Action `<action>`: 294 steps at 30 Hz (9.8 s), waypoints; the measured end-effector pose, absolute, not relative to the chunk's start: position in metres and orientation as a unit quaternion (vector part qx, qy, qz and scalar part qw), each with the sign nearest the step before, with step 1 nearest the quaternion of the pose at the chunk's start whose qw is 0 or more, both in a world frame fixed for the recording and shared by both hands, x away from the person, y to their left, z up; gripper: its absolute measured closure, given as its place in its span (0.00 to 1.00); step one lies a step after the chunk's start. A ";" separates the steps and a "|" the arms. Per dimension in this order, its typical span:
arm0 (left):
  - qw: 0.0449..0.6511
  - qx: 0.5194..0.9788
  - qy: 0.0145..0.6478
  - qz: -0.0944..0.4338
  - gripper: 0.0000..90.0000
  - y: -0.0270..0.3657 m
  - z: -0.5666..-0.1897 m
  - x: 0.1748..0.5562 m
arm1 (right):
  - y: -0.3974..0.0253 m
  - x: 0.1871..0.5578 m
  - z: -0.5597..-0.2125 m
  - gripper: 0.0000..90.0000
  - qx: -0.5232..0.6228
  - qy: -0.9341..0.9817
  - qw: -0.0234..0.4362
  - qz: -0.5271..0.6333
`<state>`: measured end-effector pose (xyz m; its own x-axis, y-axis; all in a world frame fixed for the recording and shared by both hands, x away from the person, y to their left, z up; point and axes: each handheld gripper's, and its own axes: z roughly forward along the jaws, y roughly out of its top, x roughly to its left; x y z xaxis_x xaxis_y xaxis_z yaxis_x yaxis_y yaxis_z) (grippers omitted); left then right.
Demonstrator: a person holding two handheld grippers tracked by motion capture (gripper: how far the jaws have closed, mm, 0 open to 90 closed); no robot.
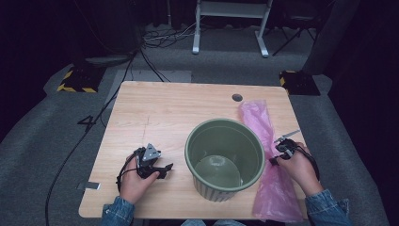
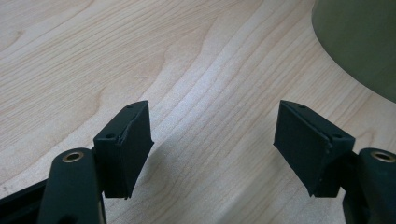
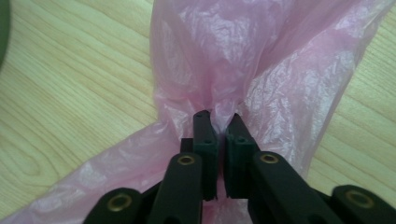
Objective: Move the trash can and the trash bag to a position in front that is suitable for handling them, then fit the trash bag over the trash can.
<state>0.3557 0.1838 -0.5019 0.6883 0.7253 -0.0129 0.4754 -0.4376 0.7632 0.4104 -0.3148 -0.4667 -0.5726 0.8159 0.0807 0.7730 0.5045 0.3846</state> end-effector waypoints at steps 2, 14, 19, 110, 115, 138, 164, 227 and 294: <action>0.387 0.834 0.360 0.161 0.31 0.184 -0.502 0.356 | -0.320 0.408 -0.469 0.99 0.459 0.860 0.055 0.216; 0.387 0.833 0.361 0.161 0.31 0.184 -0.502 0.355 | -0.334 0.388 -0.449 0.99 0.406 0.834 0.123 0.352; 0.389 0.832 0.362 0.160 0.31 0.185 -0.502 0.356 | -0.338 0.381 -0.432 0.99 0.387 0.825 0.146 0.385; 0.363 0.834 0.385 0.157 0.25 0.206 -0.504 0.340 | -0.207 0.385 -0.229 1.00 0.141 0.766 0.194 0.596; 0.360 0.837 0.381 0.158 0.24 0.206 -0.504 0.341 | -0.195 0.383 -0.237 1.00 0.133 0.750 0.211 0.613; 0.358 0.837 0.381 0.158 0.21 0.203 -0.504 0.343 | -0.168 0.384 -0.274 1.00 0.128 0.770 0.179 0.599; 0.358 0.840 0.377 0.157 0.20 0.196 -0.504 0.349 | -0.216 0.328 -0.318 0.99 0.141 0.801 0.159 0.559; 0.446 0.814 0.326 0.180 0.25 0.159 -0.418 0.428 | -0.305 0.292 -0.326 0.42 0.285 0.786 0.215 0.506; 0.526 0.797 0.168 0.243 1.00 0.137 -0.319 0.334 | -0.161 0.307 -0.317 0.86 0.094 0.920 0.106 0.366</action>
